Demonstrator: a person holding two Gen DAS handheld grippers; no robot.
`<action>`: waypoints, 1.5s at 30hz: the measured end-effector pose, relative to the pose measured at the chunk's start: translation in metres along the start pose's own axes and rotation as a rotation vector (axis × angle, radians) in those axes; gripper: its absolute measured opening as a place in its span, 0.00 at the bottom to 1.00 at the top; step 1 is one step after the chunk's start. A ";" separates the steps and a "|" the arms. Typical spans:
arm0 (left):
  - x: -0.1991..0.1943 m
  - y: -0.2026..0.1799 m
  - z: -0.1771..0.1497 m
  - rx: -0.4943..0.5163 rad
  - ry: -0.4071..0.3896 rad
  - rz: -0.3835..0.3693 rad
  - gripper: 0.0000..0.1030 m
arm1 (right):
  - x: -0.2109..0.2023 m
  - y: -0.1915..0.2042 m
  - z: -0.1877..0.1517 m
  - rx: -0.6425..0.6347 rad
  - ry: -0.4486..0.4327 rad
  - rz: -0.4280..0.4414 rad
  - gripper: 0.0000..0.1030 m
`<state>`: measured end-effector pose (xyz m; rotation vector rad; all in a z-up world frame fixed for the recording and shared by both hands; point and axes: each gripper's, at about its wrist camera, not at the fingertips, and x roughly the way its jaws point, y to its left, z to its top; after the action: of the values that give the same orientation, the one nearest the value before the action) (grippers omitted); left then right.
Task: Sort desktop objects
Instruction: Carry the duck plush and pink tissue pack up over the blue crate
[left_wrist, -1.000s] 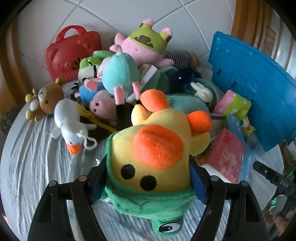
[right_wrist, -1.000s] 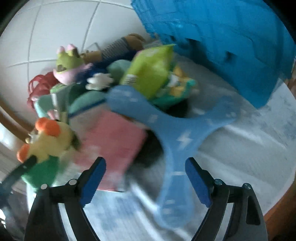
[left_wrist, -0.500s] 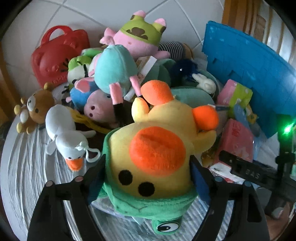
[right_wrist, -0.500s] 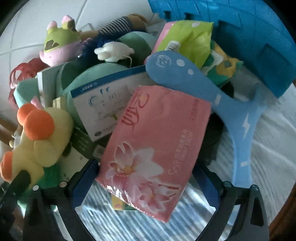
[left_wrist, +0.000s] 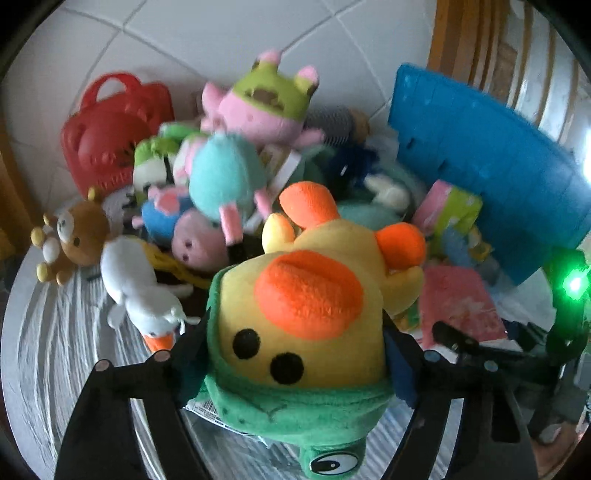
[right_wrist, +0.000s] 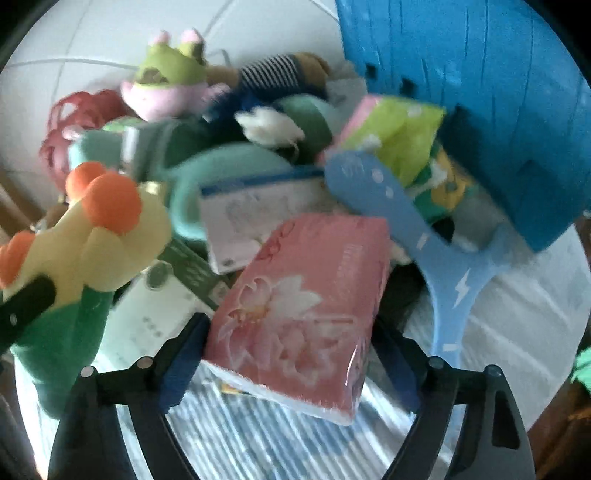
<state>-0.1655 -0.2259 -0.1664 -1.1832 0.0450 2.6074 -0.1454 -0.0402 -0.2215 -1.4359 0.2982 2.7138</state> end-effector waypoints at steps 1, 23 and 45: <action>-0.009 -0.003 0.004 0.002 -0.020 -0.009 0.77 | -0.011 0.003 0.002 -0.014 -0.024 0.004 0.85; -0.137 -0.043 0.061 0.002 -0.327 -0.031 0.77 | -0.211 0.011 0.071 -0.152 -0.470 0.021 0.85; -0.077 -0.354 0.220 0.042 -0.456 -0.120 0.77 | -0.287 -0.304 0.206 -0.130 -0.685 -0.028 0.85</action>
<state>-0.1855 0.1274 0.0669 -0.5368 -0.0609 2.6847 -0.1074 0.3099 0.0844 -0.4449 0.0579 3.0250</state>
